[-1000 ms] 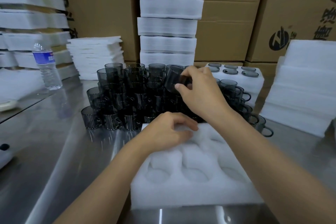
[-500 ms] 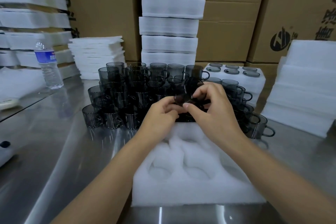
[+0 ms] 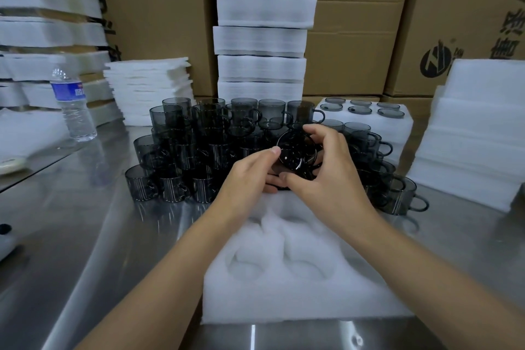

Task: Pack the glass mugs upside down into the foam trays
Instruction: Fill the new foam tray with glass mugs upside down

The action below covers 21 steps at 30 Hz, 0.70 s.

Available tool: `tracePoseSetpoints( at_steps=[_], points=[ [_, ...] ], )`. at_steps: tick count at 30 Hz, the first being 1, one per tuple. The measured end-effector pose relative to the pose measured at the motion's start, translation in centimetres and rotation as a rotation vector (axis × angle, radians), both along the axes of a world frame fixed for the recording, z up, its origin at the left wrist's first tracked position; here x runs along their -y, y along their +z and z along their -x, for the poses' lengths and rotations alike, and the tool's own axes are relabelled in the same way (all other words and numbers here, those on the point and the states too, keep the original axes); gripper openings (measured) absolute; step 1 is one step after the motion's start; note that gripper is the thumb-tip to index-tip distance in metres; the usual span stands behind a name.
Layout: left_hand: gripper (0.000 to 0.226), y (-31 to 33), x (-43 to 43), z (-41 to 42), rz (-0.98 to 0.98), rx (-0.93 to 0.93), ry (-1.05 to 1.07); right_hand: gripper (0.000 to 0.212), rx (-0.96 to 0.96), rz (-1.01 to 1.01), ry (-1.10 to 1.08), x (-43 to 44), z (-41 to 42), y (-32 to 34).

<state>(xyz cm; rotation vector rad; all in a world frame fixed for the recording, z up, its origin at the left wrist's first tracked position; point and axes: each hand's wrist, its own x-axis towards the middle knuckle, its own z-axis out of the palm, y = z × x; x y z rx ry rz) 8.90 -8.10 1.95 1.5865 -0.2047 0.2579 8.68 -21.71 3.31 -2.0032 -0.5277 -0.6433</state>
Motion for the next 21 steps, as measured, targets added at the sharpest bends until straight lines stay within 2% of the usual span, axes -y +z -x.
tracePoseSetpoints(
  at_steps=[11,17,21],
  points=[
    [0.025,0.0,-0.1,-0.1,0.020,-0.002,0.039,0.065,-0.034,0.018,0.013,0.1,0.0,-0.1],
    [0.035,0.2,-0.2,0.0,0.040,-0.040,0.039,0.061,-0.031,0.017,0.048,0.2,0.0,-0.2],
    [0.032,0.1,-1.0,1.0,-0.063,0.099,0.100,0.063,-0.056,0.013,0.090,0.2,0.3,-0.4]
  ],
)
